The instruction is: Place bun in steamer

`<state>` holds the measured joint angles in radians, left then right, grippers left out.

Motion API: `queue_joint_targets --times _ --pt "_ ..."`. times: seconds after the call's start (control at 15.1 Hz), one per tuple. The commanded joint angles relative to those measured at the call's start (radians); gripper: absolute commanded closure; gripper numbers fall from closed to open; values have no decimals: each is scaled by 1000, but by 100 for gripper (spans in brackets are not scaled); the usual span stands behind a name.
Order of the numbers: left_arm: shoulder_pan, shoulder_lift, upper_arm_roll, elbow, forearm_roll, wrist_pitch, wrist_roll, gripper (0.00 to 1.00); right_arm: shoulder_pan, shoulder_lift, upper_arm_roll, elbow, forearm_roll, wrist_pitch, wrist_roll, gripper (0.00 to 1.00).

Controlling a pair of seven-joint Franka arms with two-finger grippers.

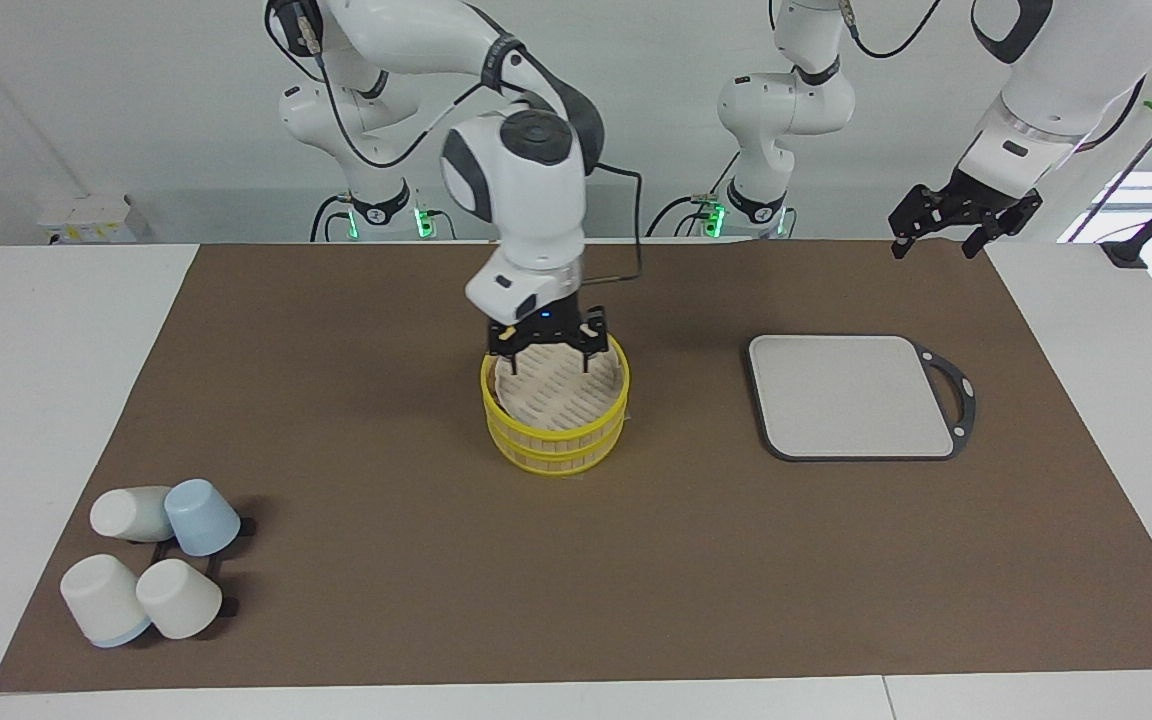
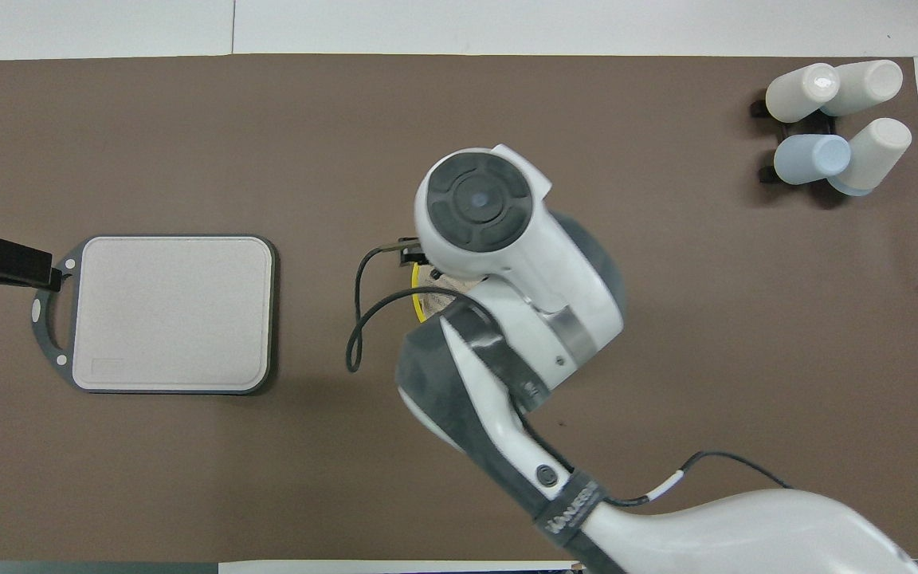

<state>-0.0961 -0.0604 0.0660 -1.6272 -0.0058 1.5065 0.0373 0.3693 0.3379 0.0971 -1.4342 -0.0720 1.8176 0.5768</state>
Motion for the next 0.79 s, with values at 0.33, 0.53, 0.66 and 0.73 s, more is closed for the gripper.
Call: queue_joint_targets --times 0.33,0.53,0.66,0.73 --pt "9 -1 0 -7 4 31 19 0 -254 -419 13 -295 14 -279 -273 0" --pt "9 -1 0 -7 3 31 18 0 -257 -424 -95 -319 70 -218 -424 0" --pt "9 -1 0 -7 3 31 19 0 -273 -421 -170 -318 92 -212 -483 0" --pt "9 -1 0 -7 3 31 19 0 -273 -421 -172 -319 86 -210 -489 0"
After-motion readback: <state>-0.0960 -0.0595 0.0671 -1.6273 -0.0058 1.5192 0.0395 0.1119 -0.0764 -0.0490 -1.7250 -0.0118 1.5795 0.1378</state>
